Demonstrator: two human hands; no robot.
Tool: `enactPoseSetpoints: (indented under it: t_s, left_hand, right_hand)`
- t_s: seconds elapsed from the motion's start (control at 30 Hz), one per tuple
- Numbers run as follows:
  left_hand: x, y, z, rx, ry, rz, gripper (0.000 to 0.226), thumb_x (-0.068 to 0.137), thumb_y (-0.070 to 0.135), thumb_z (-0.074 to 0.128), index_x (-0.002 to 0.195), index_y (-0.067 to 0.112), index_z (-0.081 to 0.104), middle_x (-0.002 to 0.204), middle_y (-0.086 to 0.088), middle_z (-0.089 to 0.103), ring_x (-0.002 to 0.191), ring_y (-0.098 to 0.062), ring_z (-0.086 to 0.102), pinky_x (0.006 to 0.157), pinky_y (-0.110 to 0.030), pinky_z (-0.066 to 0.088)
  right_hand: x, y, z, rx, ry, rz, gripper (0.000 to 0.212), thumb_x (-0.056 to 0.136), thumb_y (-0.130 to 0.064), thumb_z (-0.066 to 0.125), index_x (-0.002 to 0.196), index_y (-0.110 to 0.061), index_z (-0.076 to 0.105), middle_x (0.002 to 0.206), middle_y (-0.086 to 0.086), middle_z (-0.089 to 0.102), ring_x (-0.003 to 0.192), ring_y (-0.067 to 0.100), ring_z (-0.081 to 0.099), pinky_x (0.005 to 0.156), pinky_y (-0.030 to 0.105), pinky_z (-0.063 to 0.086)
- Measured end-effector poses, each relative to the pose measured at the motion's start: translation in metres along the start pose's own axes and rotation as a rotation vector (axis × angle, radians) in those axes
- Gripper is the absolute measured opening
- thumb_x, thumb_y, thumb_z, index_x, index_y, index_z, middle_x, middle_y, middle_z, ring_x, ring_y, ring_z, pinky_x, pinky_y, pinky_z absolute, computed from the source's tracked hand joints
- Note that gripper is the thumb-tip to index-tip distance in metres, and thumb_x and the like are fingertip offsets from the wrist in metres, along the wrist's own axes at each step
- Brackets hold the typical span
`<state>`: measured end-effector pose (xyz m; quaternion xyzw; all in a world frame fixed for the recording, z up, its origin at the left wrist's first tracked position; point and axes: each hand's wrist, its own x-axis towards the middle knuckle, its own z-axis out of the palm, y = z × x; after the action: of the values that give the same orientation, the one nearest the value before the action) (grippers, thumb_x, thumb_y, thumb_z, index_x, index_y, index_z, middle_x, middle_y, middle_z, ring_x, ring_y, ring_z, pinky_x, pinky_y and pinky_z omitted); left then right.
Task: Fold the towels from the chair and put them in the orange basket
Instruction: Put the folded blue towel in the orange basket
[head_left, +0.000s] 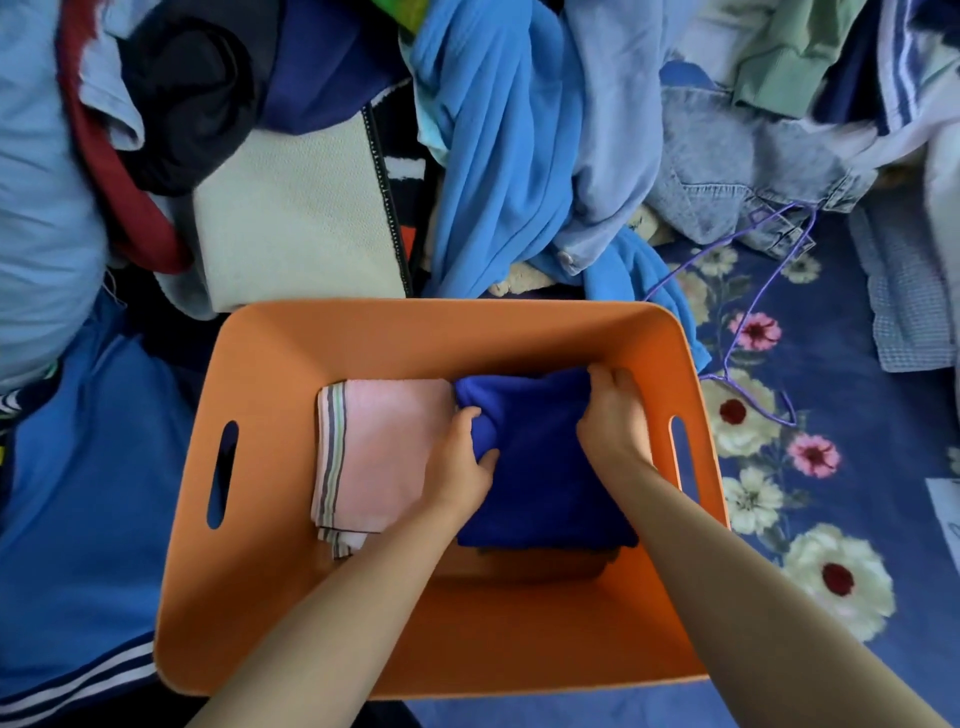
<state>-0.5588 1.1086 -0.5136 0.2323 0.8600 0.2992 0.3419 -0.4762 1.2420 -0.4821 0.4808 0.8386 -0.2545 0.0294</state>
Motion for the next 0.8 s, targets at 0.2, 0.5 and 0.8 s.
enactPoseSetpoints:
  t_s: [0.2,0.5,0.8]
  left_hand:
    - [-0.006,0.0,0.001,0.721,0.156,0.226,0.079,0.042,0.034,0.091,0.111,0.01,0.063,0.1,-0.011,0.068,0.082,-0.022,0.061,0.057,-0.023,0.052]
    - [-0.016,0.004,-0.015,0.896,-0.34,0.196,0.069,0.096,0.044,0.035,0.149,0.015,0.002,0.159,-0.002,-0.004,0.147,-0.02,-0.004,0.118,-0.037,0.01]
    - [-0.037,0.071,-0.064,0.885,-0.326,0.141,0.044,0.097,0.028,0.039,0.136,0.01,0.036,0.146,-0.009,0.032,0.135,-0.027,0.03,0.106,-0.04,0.034]
  right_hand:
    - [-0.019,0.002,0.019,-0.15,-0.178,0.024,0.06,0.101,-0.022,0.024,0.145,0.001,-0.01,0.154,0.021,-0.015,0.144,0.034,-0.01,0.117,0.04,-0.005]
    - [-0.016,-0.004,0.006,-0.579,-0.391,-0.008,0.068,0.1,-0.041,0.017,0.144,0.001,-0.013,0.155,0.021,-0.013,0.145,0.031,-0.009,0.118,0.037,-0.008]
    - [-0.066,-0.019,-0.062,-0.509,-0.332,-0.079,0.062,0.099,-0.037,0.03,0.146,-0.003,0.009,0.156,0.019,0.006,0.144,0.032,0.009,0.118,0.039,0.008]
